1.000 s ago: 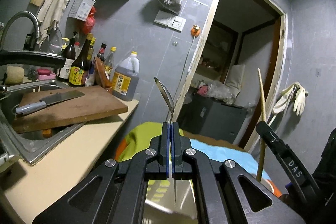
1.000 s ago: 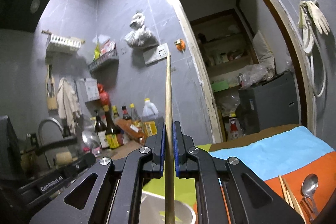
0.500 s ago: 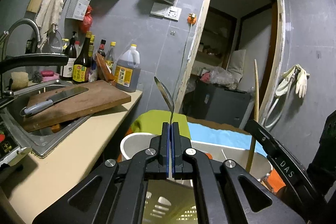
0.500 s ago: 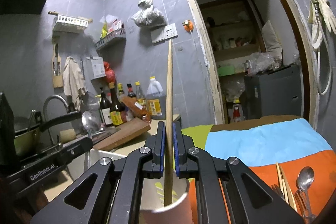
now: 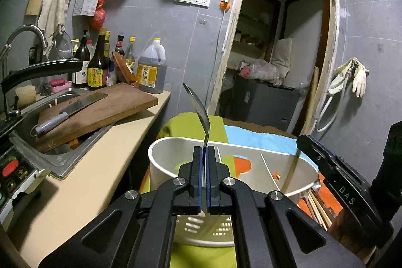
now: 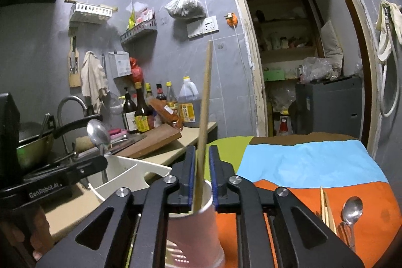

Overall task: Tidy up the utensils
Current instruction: 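Drop the spoon into the white caddy with the left tool while the right tool drops the chopstick in, then grasp a wooden chopstick with the left tool while the right tool grasps the silver ladle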

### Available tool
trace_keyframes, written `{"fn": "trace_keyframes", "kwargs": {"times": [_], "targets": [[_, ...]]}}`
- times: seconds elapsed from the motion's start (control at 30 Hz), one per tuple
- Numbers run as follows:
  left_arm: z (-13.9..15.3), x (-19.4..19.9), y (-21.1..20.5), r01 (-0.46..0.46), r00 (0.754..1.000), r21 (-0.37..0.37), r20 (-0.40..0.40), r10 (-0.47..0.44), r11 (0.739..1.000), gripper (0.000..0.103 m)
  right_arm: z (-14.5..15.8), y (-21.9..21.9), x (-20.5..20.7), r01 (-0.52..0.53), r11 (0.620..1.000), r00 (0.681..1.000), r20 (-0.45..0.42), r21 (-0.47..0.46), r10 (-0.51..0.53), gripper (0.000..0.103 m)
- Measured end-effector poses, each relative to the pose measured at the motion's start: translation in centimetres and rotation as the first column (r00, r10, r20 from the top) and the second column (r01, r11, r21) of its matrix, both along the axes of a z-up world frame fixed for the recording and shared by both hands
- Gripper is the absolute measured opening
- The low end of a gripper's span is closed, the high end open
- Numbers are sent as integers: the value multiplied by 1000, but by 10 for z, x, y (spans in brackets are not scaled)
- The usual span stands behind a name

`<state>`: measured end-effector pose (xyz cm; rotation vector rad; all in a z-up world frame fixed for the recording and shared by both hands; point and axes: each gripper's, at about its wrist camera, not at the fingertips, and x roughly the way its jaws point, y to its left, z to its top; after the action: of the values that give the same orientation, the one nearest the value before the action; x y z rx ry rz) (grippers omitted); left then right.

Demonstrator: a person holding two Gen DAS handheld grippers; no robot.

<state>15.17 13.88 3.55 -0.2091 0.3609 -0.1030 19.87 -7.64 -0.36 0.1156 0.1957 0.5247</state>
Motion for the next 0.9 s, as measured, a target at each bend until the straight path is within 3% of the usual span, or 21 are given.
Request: {"fn": "trace_keyframes", "kwargs": {"times": [0.07, 0.17, 0.3, 0.43, 0.5, 0.63, 0.7, 0.77, 0.9], "targets": [[1, -4, -2, 1, 1000, 6, 2, -1, 1000, 2, 0, -1, -2, 3, 1000, 1000, -1, 4, -3, 26], [2, -10, -5, 4, 1000, 7, 12, -4, 1000, 13, 2, -8, -7, 8, 1000, 1000, 5, 8, -8, 28], [5, -17, -10, 2, 1000, 2, 29, -2, 1000, 27, 8, -22, -16, 23, 999, 1000, 18, 27, -23, 47], [11, -24, -15, 4, 998, -23, 58, -2, 1000, 40, 16, -40, -29, 60, 998, 996, 58, 23, -62, 57], [14, -27, -21, 13, 997, -34, 77, -10, 999, 48, 21, -51, -35, 78, 997, 994, 81, 22, -80, 76], [24, -34, -39, 31, 992, -37, 125, -26, 999, 71, 28, -72, -47, 121, 993, 985, 125, 9, -121, 86], [27, -36, -50, 52, 988, -47, 148, -45, 998, 81, 32, -85, -52, 145, 989, 980, 138, 2, -144, 97], [29, -37, -60, 68, 985, -48, 161, -60, 997, 87, 33, -98, -55, 168, 986, 975, 145, 5, -167, 103], [31, -36, -88, 115, 980, -17, 165, -110, 993, 92, 33, -127, -56, 223, 975, 966, 132, 8, -222, 103]]}}
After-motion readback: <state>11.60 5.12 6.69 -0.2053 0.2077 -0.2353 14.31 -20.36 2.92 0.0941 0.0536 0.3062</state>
